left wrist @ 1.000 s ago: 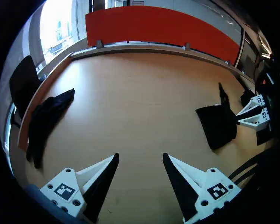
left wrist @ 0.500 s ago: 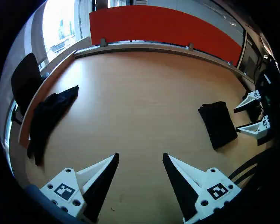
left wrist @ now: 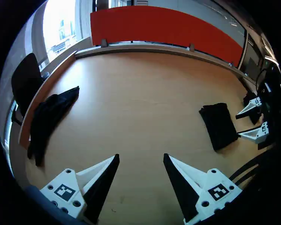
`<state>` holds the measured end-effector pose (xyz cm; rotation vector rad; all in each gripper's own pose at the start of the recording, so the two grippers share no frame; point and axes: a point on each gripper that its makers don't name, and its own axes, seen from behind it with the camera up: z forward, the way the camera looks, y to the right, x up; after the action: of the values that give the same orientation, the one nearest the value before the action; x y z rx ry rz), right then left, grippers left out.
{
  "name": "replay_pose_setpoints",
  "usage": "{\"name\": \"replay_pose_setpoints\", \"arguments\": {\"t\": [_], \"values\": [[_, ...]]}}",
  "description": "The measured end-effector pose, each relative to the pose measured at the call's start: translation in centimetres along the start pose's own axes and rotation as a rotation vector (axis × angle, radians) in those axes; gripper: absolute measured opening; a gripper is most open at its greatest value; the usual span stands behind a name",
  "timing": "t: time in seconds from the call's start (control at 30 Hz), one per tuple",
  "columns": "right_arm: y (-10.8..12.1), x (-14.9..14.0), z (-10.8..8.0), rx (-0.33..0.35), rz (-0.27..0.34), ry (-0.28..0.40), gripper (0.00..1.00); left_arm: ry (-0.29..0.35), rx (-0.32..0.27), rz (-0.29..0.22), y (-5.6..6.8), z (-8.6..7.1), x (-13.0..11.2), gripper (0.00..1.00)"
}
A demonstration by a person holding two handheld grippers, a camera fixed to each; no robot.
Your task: Fold towel
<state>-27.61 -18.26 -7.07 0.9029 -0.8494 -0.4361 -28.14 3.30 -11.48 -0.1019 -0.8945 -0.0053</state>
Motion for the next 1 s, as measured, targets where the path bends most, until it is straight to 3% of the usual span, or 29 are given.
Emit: {"name": "replay_pose_setpoints", "arguments": {"t": [0.63, 0.9, 1.0], "values": [[0.8, -5.4, -0.2, -0.026, 0.048, -0.071, 0.86, 0.0, -0.002, 0.008, 0.2, -0.1, -0.2, 0.86], [0.7, -6.7, 0.0, -0.023, 0.059, -0.097, 0.8, 0.001, -0.002, 0.006, 0.3, -0.1, -0.2, 0.86], [0.6, -7.2, 0.0, -0.023, 0.065, -0.107, 0.73, 0.001, -0.002, 0.004, 0.3, -0.1, -0.2, 0.86]]}}
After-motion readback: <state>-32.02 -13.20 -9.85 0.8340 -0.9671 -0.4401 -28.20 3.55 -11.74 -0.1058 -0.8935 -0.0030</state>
